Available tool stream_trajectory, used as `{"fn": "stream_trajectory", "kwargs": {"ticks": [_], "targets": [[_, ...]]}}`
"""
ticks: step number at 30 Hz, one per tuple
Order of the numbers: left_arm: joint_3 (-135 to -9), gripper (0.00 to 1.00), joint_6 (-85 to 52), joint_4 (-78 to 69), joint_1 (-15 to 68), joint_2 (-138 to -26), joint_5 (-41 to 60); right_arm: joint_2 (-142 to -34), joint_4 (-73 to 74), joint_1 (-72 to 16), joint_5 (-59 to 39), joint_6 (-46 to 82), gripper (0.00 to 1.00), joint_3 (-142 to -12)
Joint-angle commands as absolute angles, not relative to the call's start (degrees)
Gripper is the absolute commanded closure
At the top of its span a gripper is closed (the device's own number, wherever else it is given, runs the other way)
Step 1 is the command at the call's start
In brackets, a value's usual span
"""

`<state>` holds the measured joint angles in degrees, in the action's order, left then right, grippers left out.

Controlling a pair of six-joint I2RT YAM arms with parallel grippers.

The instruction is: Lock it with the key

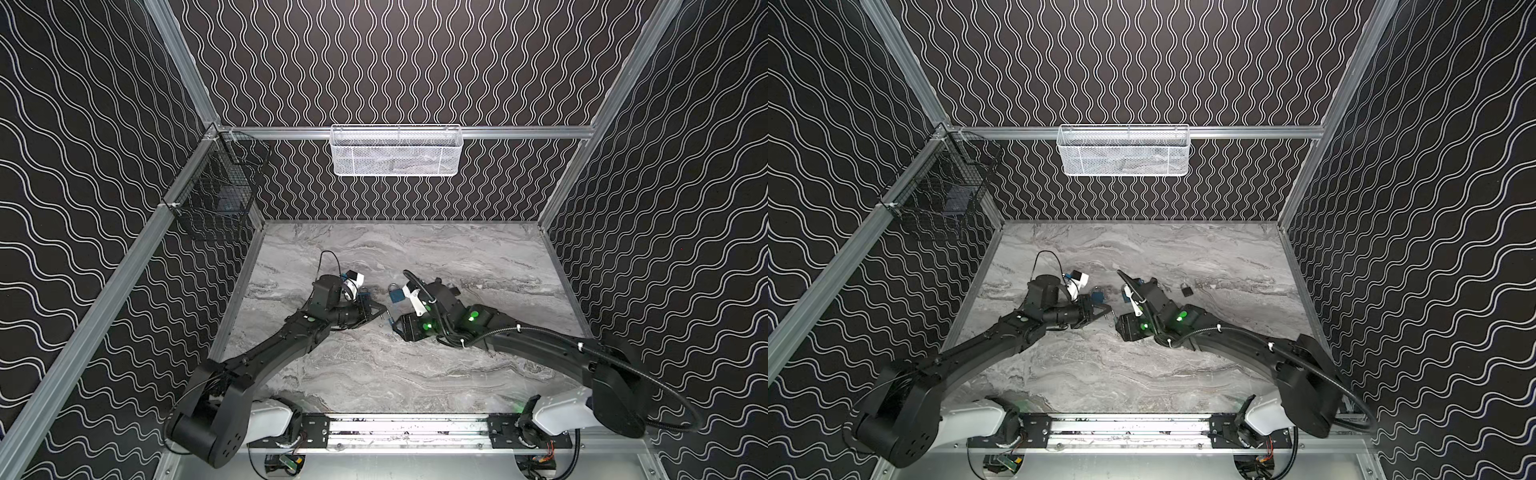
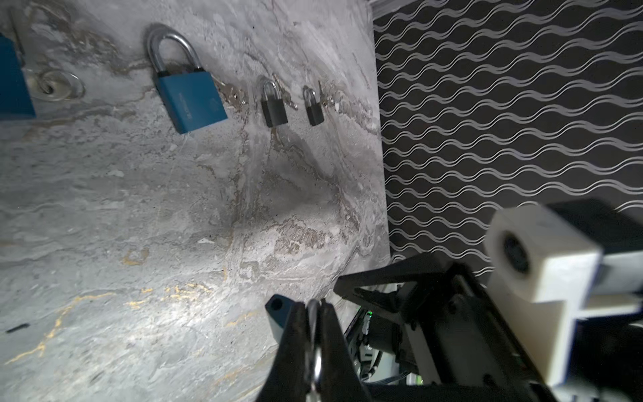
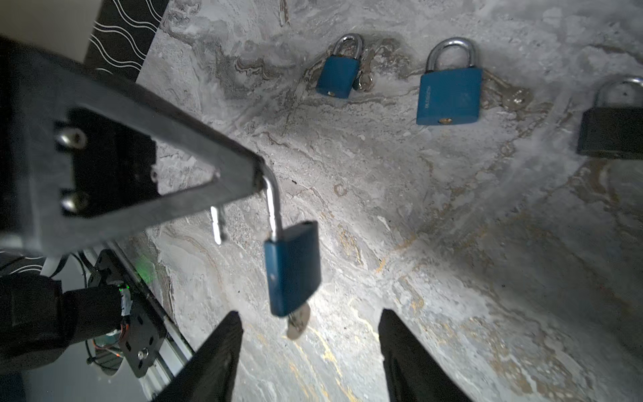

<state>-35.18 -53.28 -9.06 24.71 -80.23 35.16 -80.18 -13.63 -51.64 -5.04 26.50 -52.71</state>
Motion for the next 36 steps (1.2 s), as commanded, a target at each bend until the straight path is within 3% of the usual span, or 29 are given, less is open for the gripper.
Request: {"fn": "stream_trajectory", "kwargs": {"ticks": [1, 10, 15, 22, 36], "targets": [[-34.8, 1.0, -58.8, -10.5, 24.7, -77.5, 32.4, -75.7, -7.5, -51.7, -5.4, 24.9, 0.34, -48.9], [-34.0, 1.0, -64.6, -5.2, 24.8, -69.3, 25.8, -64.6, 6.0, -52.9, -3.3, 15.2, 0.31, -36.7], [-32.6, 1.0, -67.8, -4.3, 25.1, -65.6, 23.0, -63.8, 15.9, -58.2, 4.4, 7.8, 0.32, -31.6], [-32.0, 1.0, -69.7, -3.1, 25.9, -63.4, 21.7, -67.0, 26.6, -62.9, 11.9, -0.7, 0.32, -30.0], [-32.2, 1.0, -70.1, -3.1, 26.3, -62.5, 22.1, -79.0, 33.2, -63.0, 10.2, -3.9, 0.36, -35.7]]}}
